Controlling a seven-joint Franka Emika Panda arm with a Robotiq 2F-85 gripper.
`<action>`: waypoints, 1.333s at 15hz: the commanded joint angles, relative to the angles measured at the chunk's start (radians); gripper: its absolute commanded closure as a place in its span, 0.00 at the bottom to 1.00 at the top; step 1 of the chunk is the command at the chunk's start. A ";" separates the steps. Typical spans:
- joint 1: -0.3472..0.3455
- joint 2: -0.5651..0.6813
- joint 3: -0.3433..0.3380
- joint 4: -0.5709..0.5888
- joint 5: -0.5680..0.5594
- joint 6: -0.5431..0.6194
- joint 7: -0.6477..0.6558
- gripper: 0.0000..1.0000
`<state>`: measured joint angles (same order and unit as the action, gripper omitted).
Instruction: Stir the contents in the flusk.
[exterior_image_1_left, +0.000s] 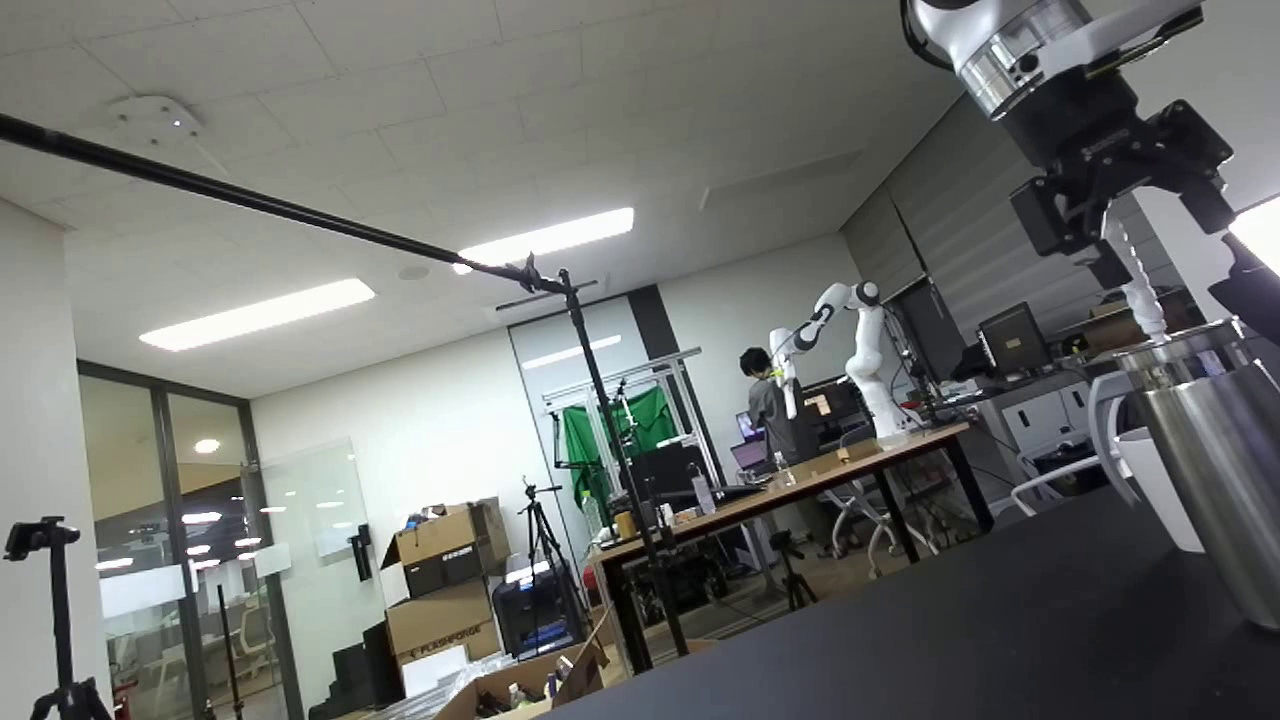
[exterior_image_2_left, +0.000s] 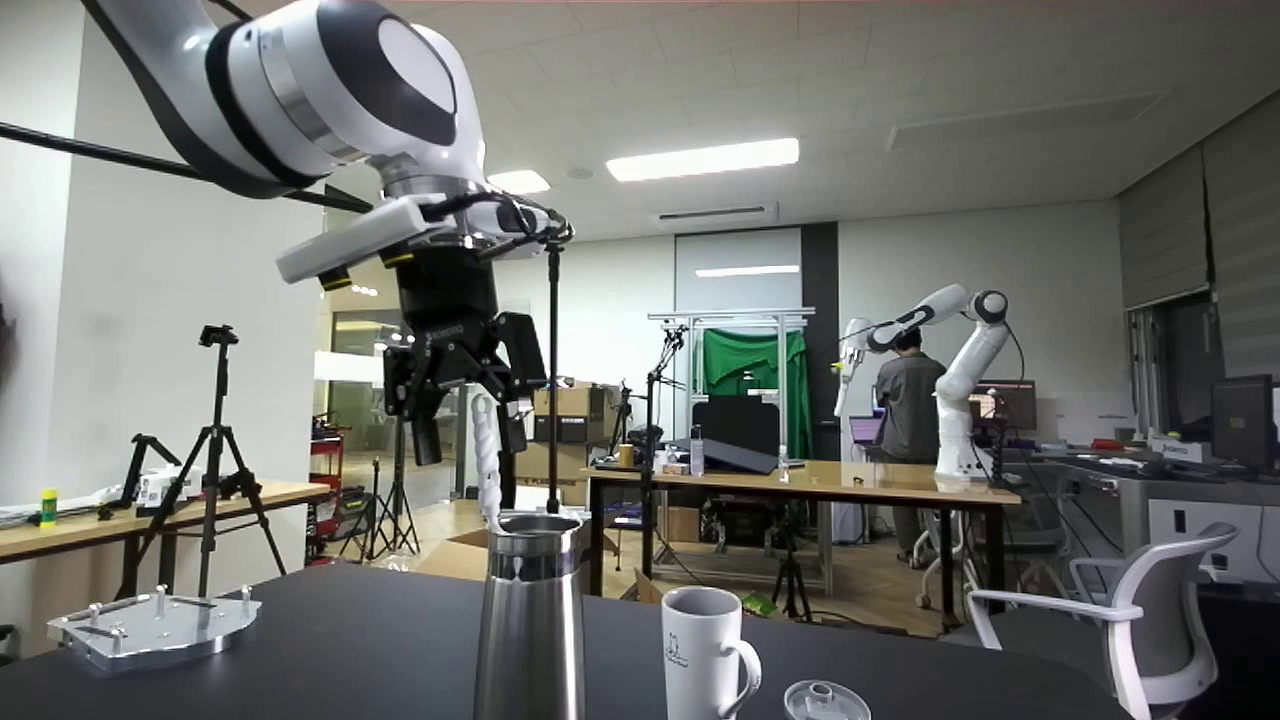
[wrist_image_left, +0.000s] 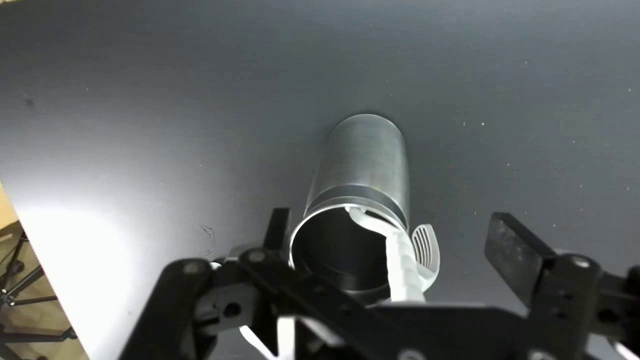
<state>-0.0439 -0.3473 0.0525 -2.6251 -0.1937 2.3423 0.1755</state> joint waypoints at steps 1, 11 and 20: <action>-0.014 0.033 0.026 0.045 0.001 0.003 0.111 0.00; -0.012 0.072 0.017 0.073 0.004 0.003 0.133 0.47; -0.001 0.088 -0.040 0.077 0.091 -0.025 -0.037 1.00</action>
<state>-0.0514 -0.2845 0.0436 -2.5751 -0.1395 2.3446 0.2110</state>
